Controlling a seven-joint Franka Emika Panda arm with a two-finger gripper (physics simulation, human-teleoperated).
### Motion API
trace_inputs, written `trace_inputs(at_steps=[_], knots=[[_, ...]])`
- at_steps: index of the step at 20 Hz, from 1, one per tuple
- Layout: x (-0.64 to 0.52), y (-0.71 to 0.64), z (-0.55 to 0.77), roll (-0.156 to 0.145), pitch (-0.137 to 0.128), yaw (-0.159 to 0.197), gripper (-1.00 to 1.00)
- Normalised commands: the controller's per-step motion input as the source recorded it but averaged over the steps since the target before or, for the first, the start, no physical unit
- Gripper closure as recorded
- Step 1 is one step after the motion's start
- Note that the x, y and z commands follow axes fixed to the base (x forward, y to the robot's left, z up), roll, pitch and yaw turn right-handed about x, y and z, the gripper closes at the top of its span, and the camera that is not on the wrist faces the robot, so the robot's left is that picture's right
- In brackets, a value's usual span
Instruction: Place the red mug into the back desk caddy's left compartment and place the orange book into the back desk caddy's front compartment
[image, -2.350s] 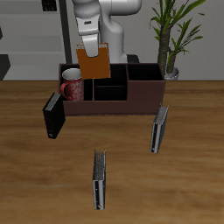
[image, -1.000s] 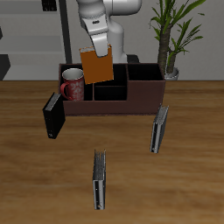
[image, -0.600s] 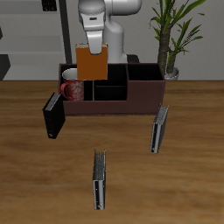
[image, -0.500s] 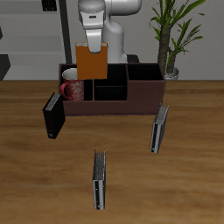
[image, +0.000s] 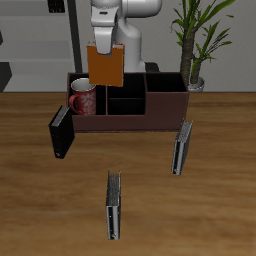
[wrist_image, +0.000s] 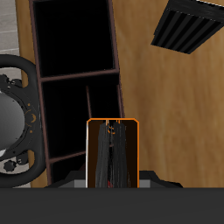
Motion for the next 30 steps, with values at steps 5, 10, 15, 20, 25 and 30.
trace_inputs(at_steps=[5,10,15,20,25,30], knots=[[0.01,0.02,0.02,0.002,0.006,-0.057,1.0],[-0.03,0.15,-0.13,0.08,0.004,0.087,1.0],[-0.08,0.16,-0.08,0.045,-0.001,0.043,1.0],[-0.08,0.11,-0.01,0.029,-0.01,0.027,1.0],[-0.11,0.11,0.0,0.026,-0.019,0.022,1.0],[-0.11,0.07,0.02,0.02,-0.026,0.025,1.0]])
